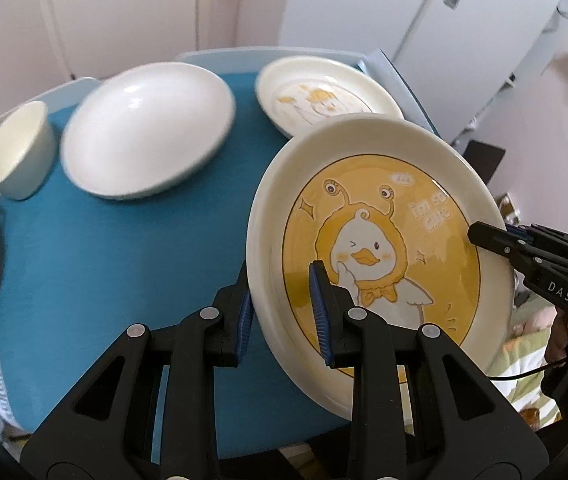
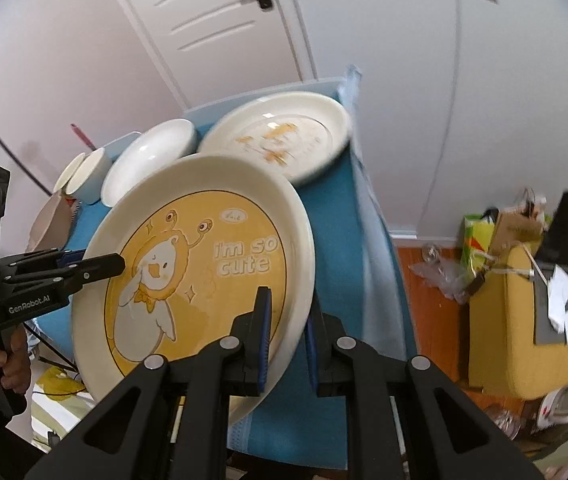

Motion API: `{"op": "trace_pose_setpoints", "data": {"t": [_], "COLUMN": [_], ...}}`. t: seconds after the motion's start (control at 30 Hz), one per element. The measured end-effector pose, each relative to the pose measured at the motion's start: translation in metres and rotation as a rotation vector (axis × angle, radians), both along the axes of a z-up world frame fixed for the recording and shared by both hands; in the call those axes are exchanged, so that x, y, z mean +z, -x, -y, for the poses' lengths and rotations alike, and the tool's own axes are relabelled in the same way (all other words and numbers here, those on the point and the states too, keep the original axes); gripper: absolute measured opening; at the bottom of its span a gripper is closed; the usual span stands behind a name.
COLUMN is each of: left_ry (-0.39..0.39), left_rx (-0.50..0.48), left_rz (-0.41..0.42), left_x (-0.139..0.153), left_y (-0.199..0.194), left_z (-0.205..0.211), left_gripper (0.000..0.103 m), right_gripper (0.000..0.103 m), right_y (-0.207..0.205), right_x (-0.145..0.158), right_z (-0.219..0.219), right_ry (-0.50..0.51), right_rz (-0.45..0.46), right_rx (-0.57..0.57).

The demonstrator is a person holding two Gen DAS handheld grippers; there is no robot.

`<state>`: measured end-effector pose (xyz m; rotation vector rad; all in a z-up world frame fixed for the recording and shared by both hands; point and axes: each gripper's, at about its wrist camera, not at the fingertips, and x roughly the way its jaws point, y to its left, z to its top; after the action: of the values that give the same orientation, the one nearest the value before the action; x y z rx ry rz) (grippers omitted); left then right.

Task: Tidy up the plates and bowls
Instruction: 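Carry the yellow duck plate beside the taupe dish, lower it, open both grippers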

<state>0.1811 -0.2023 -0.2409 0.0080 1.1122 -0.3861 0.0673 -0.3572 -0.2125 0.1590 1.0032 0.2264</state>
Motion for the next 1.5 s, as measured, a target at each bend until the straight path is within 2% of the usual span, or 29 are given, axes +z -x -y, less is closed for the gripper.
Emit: {"op": "trace_pose_setpoints", "data": {"t": [0.23,0.37,0.63,0.83,1.1,1.5], "left_ry": [-0.003,-0.012,-0.041,-0.054,-0.042,-0.050], "left_rx": [0.084,0.148,0.264,0.294,0.273,0.214], "left_rz": [0.040,0.053,0.022,-0.014,-0.034,0.008], "left_x": [0.022,0.026,0.007,-0.021,-0.051,-0.047], "left_y": [0.007,0.014,0.021,0.018,0.015,0.010], "left_z": [-0.064,-0.109,-0.202,-0.248,-0.267,-0.271], "left_gripper": [0.024,0.024,0.024,0.024,0.023,0.023], "right_gripper": [0.014,0.014,0.014,0.014,0.014,0.014], "right_y": [-0.011,-0.016,-0.027,-0.032,-0.044,-0.045], "right_x": [0.028,0.030,0.001,-0.022,-0.046,-0.058], "right_z": [-0.054,-0.091,-0.180,-0.228,-0.249,-0.243], "right_ry": [-0.005,-0.008,-0.027,-0.022,-0.004,-0.011], "right_rz": [0.048,0.055,0.012,-0.013,-0.034,-0.060], "right_rx": [0.084,0.149,0.266,0.302,0.285,0.225]}}
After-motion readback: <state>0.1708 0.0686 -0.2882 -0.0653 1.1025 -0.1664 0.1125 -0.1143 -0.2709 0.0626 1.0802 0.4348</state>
